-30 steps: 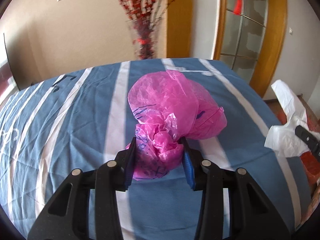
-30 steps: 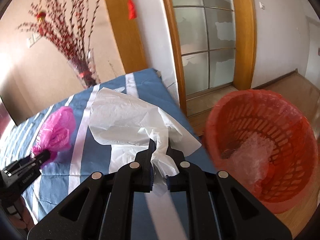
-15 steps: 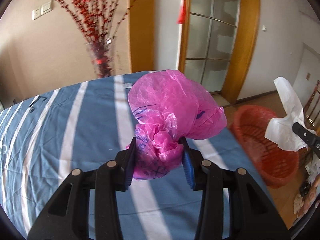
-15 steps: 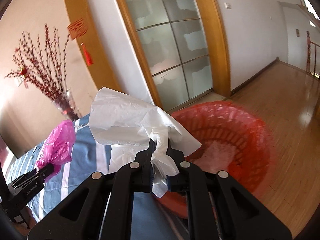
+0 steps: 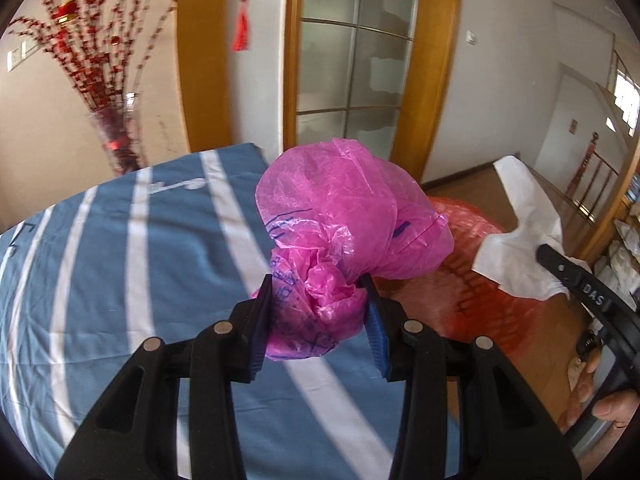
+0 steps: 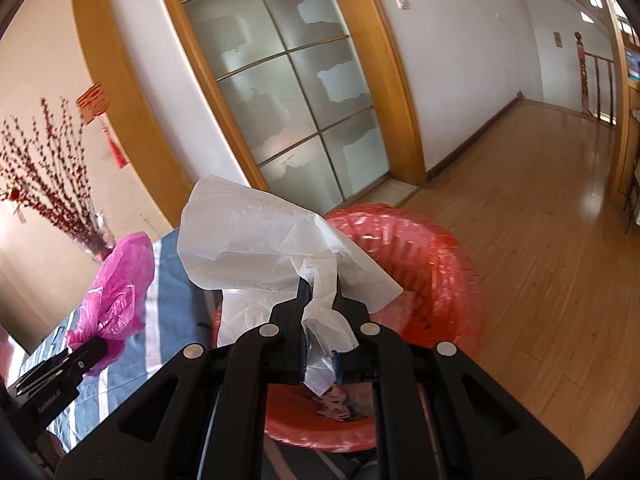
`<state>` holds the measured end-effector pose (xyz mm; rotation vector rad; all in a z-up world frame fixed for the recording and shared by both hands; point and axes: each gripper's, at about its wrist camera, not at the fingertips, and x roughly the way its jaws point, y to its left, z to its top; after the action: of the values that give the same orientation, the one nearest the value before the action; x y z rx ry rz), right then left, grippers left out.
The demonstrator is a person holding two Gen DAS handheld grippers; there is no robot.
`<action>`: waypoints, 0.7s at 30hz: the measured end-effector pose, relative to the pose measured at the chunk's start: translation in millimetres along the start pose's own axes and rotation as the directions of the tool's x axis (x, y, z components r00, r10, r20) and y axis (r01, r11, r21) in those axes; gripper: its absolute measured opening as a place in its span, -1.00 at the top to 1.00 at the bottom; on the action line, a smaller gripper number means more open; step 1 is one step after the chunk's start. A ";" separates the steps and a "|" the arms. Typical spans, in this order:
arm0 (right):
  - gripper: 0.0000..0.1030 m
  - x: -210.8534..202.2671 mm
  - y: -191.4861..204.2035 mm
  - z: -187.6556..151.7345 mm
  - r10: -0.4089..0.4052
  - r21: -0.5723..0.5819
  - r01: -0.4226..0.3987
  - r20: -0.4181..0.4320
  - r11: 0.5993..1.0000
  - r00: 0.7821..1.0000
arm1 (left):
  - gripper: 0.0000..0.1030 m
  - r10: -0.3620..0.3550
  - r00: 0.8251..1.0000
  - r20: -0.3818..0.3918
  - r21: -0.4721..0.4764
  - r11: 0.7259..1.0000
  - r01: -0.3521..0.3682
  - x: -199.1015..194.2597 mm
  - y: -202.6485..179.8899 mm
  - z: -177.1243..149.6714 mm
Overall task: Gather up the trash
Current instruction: 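Open both grippers over the red basket to drop the pink bag and paper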
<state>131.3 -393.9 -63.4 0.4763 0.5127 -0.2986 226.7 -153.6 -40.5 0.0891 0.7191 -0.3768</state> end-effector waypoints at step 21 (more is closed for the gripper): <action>0.15 28.1 -44.6 10.1 -0.015 0.080 0.020 -0.064 0.997 0.998 | -0.19 -0.146 0.981 -0.130 0.001 0.989 0.147 63.9 -60.5 -7.5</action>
<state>141.4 -441.3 -86.7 0.5615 0.5684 -0.3227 243.8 -227.7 -85.2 0.0712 0.8548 -0.5194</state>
